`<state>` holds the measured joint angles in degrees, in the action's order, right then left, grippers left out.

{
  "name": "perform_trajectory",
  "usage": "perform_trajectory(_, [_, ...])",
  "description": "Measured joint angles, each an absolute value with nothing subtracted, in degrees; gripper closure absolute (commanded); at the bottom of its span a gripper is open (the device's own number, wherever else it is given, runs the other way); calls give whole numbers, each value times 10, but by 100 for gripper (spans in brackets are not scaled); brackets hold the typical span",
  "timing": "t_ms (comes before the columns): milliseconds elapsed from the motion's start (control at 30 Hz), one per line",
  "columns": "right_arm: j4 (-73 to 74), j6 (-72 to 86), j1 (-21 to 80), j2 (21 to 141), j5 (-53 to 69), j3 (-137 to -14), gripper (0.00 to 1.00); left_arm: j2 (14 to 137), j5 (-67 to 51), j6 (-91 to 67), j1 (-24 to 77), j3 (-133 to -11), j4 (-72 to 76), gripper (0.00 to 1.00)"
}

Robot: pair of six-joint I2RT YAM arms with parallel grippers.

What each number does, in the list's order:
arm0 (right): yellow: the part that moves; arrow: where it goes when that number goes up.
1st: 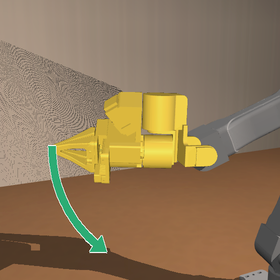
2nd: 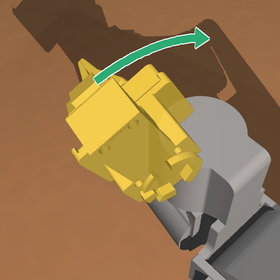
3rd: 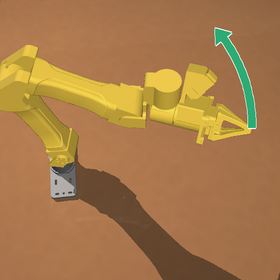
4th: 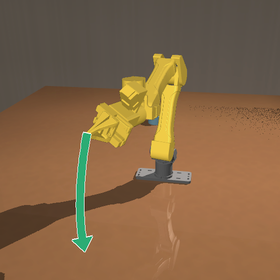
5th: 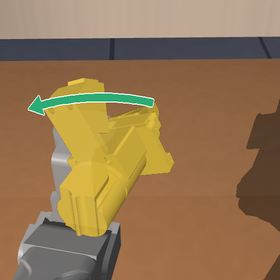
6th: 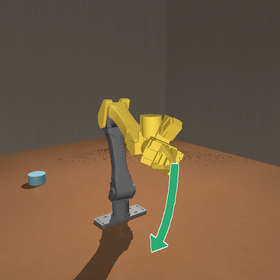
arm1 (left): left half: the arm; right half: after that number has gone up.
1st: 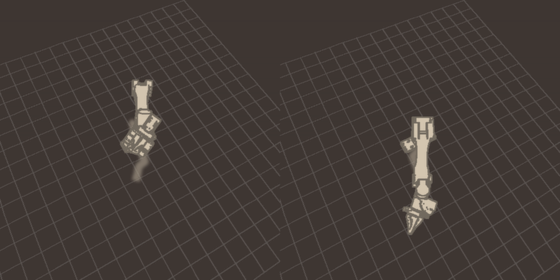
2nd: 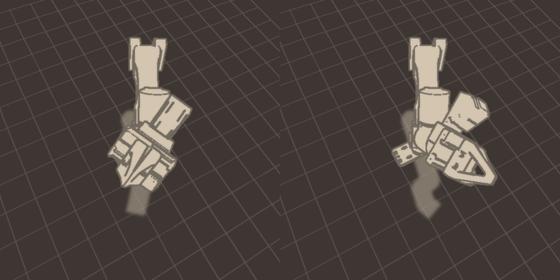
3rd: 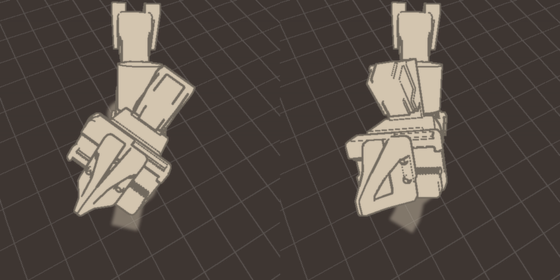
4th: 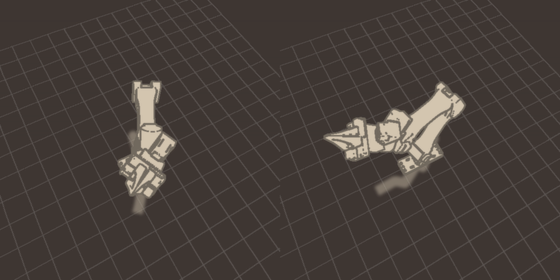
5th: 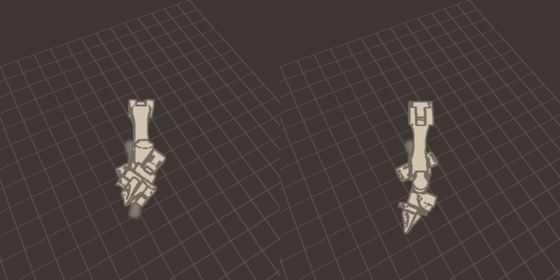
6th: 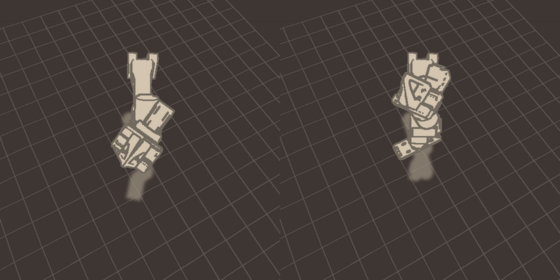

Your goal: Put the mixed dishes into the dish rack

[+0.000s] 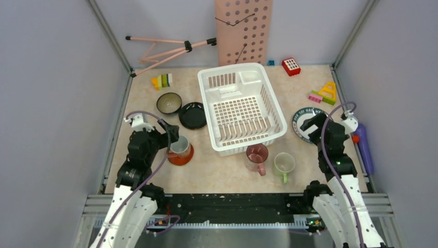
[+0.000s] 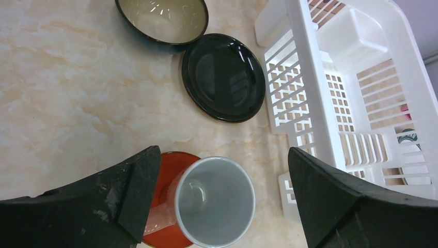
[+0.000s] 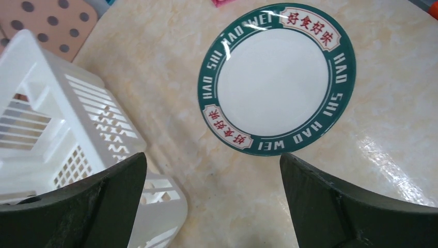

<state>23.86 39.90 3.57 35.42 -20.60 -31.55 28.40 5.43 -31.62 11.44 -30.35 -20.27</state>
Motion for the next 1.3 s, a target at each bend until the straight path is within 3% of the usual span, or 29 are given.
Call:
perform_trajectory(233, [206, 374, 36, 269, -129, -299, 1, 281, 38, -311, 114, -308, -201, 2])
perform_trajectory(733, [241, 372, 26, 372, -119, -301, 1, 469, -115, -342, 118, -375, -144, 8])
perform_trajectory(833, [245, 373, -34, 405, -79, -302, 1, 510, -139, -354, 128, -380, -127, 8])
perform_trajectory(1033, [185, 401, -257, 460, 104, -249, 5, 534, -187, -364, 139, -383, -94, 8])
perform_trajectory(1300, [64, 497, -291, 516, 175, -157, 12, 528, -207, -365, 140, -383, -75, 9])
